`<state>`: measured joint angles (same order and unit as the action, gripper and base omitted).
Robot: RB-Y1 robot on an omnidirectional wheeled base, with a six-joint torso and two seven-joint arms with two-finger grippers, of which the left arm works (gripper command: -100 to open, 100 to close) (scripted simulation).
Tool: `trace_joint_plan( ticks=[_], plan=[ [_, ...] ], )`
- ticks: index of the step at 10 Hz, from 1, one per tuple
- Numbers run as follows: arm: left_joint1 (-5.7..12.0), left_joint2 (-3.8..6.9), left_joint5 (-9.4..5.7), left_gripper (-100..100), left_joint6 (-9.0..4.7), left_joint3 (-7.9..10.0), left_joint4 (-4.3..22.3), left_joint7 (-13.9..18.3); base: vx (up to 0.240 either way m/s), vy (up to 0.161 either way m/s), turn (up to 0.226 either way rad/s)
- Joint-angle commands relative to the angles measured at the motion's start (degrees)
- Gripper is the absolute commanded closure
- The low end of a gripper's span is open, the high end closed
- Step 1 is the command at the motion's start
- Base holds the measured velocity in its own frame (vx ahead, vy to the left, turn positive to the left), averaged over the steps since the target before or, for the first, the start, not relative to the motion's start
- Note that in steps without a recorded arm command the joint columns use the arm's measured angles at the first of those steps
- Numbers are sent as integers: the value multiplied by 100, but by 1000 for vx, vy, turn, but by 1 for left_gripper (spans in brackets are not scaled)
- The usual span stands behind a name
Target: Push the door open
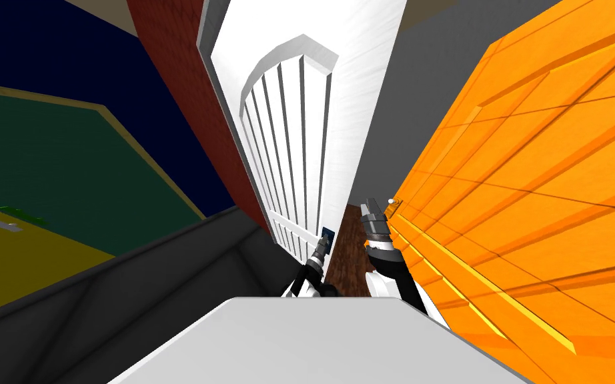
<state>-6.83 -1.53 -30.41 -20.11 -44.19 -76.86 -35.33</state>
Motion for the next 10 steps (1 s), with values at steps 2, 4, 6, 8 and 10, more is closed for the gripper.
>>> trace_joint_plan(
  ticks=[2, 4, 6, 8, 10],
  plan=[
    [30, 146, -13, 100, -7, 154, -2, 13, 90, -138, 66],
    [63, 244, -26, 100, 0, 304, 14, 24, 90, -202, 91],
    [93, 309, -36, 100, 5, 434, 27, 33, 132, -149, 46],
    [125, 359, -48, 100, 12, 578, 42, 43, 129, -166, 75],
    [159, 390, -61, 100, 19, 730, 57, 53, 113, -176, 82]
  ],
)
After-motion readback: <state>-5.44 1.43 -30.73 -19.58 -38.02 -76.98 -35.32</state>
